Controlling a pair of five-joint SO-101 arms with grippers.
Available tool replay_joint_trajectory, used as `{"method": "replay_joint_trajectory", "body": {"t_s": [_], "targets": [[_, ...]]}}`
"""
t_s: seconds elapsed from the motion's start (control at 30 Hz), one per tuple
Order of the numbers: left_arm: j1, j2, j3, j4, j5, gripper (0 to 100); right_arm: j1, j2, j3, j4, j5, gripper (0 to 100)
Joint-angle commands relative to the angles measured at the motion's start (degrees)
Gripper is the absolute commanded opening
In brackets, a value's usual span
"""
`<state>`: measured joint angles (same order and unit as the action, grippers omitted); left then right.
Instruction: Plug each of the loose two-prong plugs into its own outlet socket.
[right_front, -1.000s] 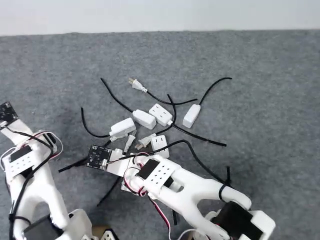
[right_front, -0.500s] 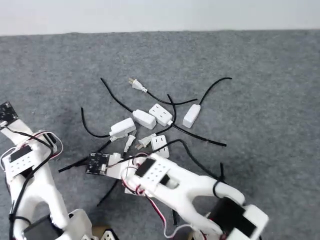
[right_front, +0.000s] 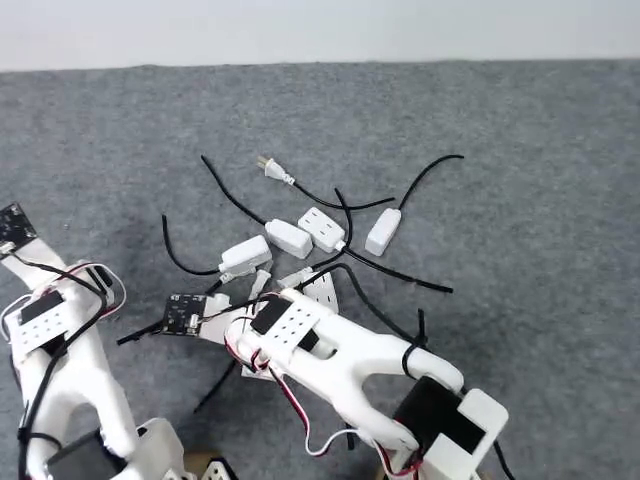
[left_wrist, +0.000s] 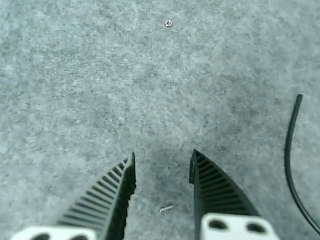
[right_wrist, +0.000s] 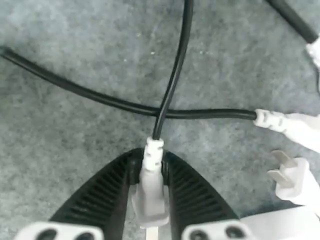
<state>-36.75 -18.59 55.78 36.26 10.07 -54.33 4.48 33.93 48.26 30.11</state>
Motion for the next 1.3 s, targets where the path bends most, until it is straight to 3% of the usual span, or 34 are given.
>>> {"method": "replay_joint_trajectory", "body": {"t_s": [0.0,0.17,0.3,0.43,0.57,0.63,0.77,1.0,1.27], "targets": [[0.1,0.0,-1.8,0.4,0.4,17,2.7,-5.9,1.7,3.1,0.4,0.9],[0.1,0.0,-1.8,0.4,0.4,17,7.3,-22.5,5.7,14.9,-0.3,0.9],[0.1,0.0,-1.8,0.4,0.4,17,16.9,-40.9,10.6,23.3,-2.6,0.9],[0.1,0.0,-1.8,0.4,0.4,17,37.3,-57.5,20.1,27.7,-2.5,0.9],[0.2,0.0,-1.8,0.4,0.4,17,60.8,-66.4,32.2,18.3,-1.3,0.9],[0.2,0.0,-1.8,0.4,0.4,17,66.7,-65.8,36.7,13.8,0.7,0.9],[0.6,-0.2,-1.2,0.4,0.4,17,70.8,-59.7,44.5,3.8,2.5,0.9],[0.4,-0.2,-1.0,0.4,0.3,17,73.7,-45.5,37.3,0.0,-0.4,1.0],[0.4,-0.1,-1.0,0.4,0.3,18,74.1,-36.3,28.5,5.1,-0.9,18.5]]}}
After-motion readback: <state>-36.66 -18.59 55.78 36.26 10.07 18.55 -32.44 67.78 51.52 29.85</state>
